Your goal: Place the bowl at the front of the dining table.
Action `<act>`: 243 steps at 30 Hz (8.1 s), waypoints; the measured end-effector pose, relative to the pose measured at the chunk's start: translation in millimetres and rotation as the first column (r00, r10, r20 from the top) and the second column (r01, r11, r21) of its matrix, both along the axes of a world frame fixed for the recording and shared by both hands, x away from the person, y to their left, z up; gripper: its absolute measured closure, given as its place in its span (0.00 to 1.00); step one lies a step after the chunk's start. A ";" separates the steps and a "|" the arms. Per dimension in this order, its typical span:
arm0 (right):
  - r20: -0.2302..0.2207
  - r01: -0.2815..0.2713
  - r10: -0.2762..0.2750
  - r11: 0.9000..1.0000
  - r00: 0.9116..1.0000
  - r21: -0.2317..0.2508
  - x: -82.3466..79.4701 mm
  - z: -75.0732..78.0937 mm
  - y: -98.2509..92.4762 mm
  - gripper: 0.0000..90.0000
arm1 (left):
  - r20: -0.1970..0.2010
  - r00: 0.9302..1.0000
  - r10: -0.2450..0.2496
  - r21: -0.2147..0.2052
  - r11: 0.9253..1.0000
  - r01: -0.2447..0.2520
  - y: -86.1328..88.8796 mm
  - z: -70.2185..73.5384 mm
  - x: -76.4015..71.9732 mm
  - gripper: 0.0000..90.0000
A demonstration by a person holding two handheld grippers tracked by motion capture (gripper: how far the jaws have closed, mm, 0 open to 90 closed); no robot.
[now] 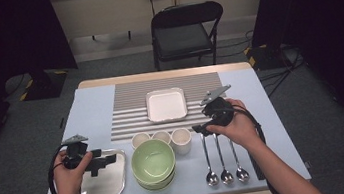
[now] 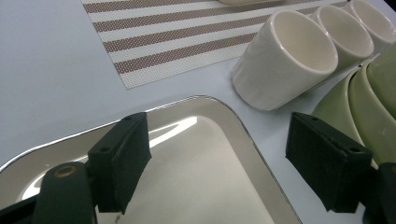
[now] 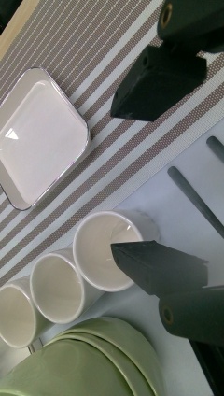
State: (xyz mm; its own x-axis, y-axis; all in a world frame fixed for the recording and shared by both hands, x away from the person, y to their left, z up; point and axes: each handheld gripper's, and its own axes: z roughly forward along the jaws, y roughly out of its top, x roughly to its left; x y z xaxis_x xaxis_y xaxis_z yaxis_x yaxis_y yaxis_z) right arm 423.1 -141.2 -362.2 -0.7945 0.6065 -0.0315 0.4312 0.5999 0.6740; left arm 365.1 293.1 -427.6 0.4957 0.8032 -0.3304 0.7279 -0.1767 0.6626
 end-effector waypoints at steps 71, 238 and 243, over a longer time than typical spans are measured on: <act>0.020 -0.097 0.097 0.995 0.995 -0.014 -4.1 25.0 59.4 0.31 | 0.006 1.000 -0.022 0.000 1.000 0.022 -2.8 1.2 -0.9 0.24; -0.156 -0.152 0.162 0.986 0.975 0.071 -28.2 -18.6 114.4 0.93 | 0.009 1.000 -0.023 -0.025 0.999 0.023 -1.9 4.6 -2.7 0.26; -0.170 -0.147 0.156 0.987 0.973 0.063 -29.2 -21.5 114.9 0.93 | 0.012 1.000 -0.022 -0.028 0.999 0.023 -0.8 5.0 -2.8 0.26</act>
